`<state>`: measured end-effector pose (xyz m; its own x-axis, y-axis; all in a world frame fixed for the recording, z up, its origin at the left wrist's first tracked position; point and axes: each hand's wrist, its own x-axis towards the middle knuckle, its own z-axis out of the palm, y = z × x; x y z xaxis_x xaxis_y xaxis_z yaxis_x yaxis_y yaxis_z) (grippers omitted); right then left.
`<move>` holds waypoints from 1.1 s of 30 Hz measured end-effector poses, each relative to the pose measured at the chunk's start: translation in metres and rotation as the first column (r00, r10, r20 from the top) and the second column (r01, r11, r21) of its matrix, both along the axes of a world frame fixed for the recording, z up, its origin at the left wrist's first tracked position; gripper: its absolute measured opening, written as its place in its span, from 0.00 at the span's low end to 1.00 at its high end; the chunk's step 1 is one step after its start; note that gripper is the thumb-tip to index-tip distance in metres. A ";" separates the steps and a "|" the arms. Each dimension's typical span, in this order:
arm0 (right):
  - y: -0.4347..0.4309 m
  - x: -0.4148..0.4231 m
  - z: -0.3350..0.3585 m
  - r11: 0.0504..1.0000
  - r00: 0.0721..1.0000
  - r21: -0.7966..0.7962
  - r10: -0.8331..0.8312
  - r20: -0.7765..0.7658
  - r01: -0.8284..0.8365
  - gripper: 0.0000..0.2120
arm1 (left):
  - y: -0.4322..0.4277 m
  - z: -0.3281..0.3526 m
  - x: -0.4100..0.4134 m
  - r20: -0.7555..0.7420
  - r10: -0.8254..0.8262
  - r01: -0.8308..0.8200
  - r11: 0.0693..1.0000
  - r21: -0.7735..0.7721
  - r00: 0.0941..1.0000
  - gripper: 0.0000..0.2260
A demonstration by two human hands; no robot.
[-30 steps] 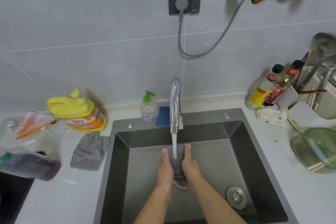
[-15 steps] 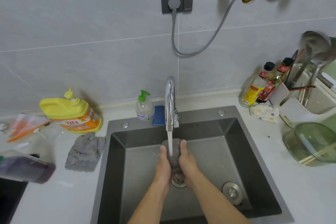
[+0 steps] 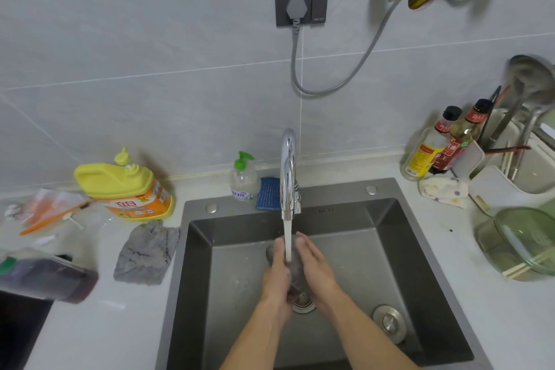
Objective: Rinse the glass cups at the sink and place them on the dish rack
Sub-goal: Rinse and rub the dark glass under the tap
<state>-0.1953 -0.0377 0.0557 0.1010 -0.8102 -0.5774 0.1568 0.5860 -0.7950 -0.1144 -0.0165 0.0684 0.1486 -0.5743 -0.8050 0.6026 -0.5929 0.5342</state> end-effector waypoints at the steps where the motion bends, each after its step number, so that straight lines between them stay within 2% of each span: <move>1: -0.002 0.001 0.000 1.000 1.000 -0.001 -0.003 -0.022 0.003 0.10 | -0.002 0.000 0.000 -0.069 0.054 -0.053 0.998 0.016 0.996 0.30; 3: -0.005 0.001 0.001 0.998 0.998 -0.039 0.037 -0.045 -0.039 0.13 | -0.009 0.005 0.005 -0.208 0.173 -0.160 0.984 0.077 0.963 0.30; 5: -0.003 -0.002 0.004 0.979 0.983 -0.110 0.160 -0.087 -0.170 0.15 | -0.015 0.011 0.010 -0.307 0.257 -0.213 0.962 0.172 0.916 0.31; 7: 0.002 -0.007 0.001 0.927 0.944 -0.196 0.294 -0.149 -0.320 0.21 | -0.020 0.015 0.012 -0.311 0.287 -0.211 0.944 0.255 0.906 0.31; 9: 0.006 -0.014 -0.003 0.894 0.915 -0.233 0.332 -0.228 -0.383 0.25 | -0.022 0.019 0.012 -0.284 0.297 -0.197 0.923 0.331 0.912 0.30; 15: 0.004 -0.021 -0.009 0.955 0.961 -0.206 0.166 -0.223 -0.213 0.18 | -0.019 0.011 0.016 -0.405 0.320 -0.186 0.923 0.336 0.856 0.21; 19: 0.007 -0.032 -0.008 0.933 0.938 -0.143 0.308 -0.158 -0.330 0.21 | -0.014 0.007 0.016 -0.452 0.348 -0.198 0.917 0.345 0.821 0.18; 22: 0.005 -0.034 -0.002 0.964 0.967 -0.076 0.252 -0.045 -0.255 0.21 | -0.009 0.011 0.006 -0.460 0.300 -0.191 0.944 0.270 0.836 0.22; 23: 0.004 -0.030 -0.001 0.983 0.983 -0.014 0.182 0.003 -0.182 0.23 | -0.008 0.015 0.002 -0.441 0.262 -0.171 0.957 0.235 0.858 0.22; 24: 0.002 -0.025 0.000 0.991 0.992 0.036 0.129 -0.010 -0.129 0.24 | -0.007 0.016 0.000 -0.403 0.216 -0.141 0.968 0.208 0.889 0.22; 27: -0.001 -0.015 -0.010 0.991 0.974 0.066 0.130 -0.187 -0.120 0.33 | -0.007 0.006 0.000 -0.270 0.104 -0.065 0.987 0.150 0.957 0.24; 29: 0.005 -0.010 -0.006 0.982 0.945 -0.003 0.183 -0.271 -0.190 0.39 | -0.009 -0.005 0.003 -0.064 0.049 -0.039 0.989 0.142 0.997 0.22; 31: 0.012 -0.002 0.004 0.964 0.937 -0.099 0.209 -0.279 -0.245 0.36 | -0.010 -0.010 0.003 0.213 -0.014 -0.018 0.989 0.145 0.977 0.20; 33: 0.014 0.003 0.006 0.936 0.917 -0.176 0.238 -0.320 -0.305 0.34 | -0.007 -0.005 0.000 0.327 -0.026 -0.003 0.996 0.088 0.945 0.22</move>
<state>-0.1921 -0.0242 0.0615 0.1907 -0.8838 -0.4273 -0.2396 0.3802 -0.8933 -0.1141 -0.0239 0.0630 0.4057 -0.5086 -0.7594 0.3958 -0.6511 0.6476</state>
